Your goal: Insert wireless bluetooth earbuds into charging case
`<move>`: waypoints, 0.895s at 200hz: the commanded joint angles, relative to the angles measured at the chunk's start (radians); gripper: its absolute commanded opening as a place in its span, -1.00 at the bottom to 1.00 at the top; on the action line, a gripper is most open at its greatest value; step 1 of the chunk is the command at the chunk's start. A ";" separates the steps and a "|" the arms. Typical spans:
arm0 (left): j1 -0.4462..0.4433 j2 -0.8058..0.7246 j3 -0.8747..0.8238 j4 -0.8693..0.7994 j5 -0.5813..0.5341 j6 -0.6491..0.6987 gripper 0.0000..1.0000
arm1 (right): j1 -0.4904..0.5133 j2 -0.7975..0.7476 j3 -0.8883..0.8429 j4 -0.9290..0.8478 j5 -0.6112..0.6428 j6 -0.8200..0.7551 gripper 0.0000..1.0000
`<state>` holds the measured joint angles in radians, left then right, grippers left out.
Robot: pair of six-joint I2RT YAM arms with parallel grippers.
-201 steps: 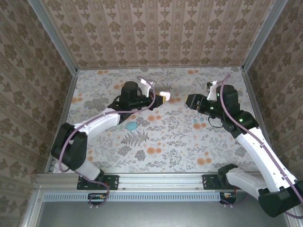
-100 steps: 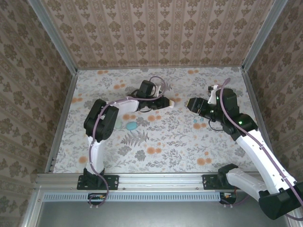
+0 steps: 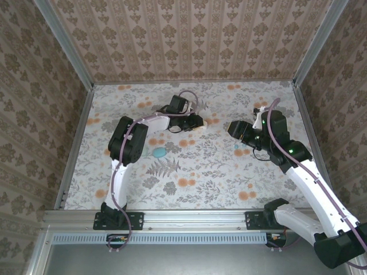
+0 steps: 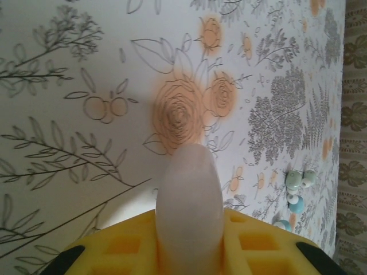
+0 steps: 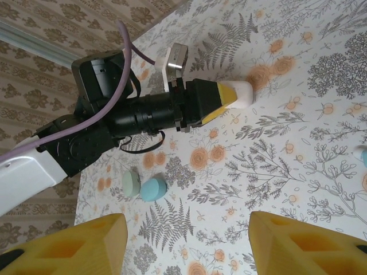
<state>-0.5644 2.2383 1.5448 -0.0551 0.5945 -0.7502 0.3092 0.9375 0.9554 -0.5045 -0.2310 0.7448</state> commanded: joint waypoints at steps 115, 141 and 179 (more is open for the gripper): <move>0.047 -0.025 0.054 -0.180 -0.077 0.104 0.00 | -0.006 0.018 -0.023 0.009 0.001 0.047 0.20; 0.061 -0.096 0.028 -0.237 -0.129 0.177 0.05 | -0.007 0.035 -0.029 0.018 -0.011 0.038 0.21; 0.094 -0.258 -0.116 -0.217 -0.166 0.220 0.06 | -0.004 0.102 -0.044 0.104 -0.087 0.010 0.20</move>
<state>-0.4942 2.1181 1.5105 -0.2478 0.4789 -0.5999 0.3073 1.0016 0.9337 -0.4770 -0.2523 0.7731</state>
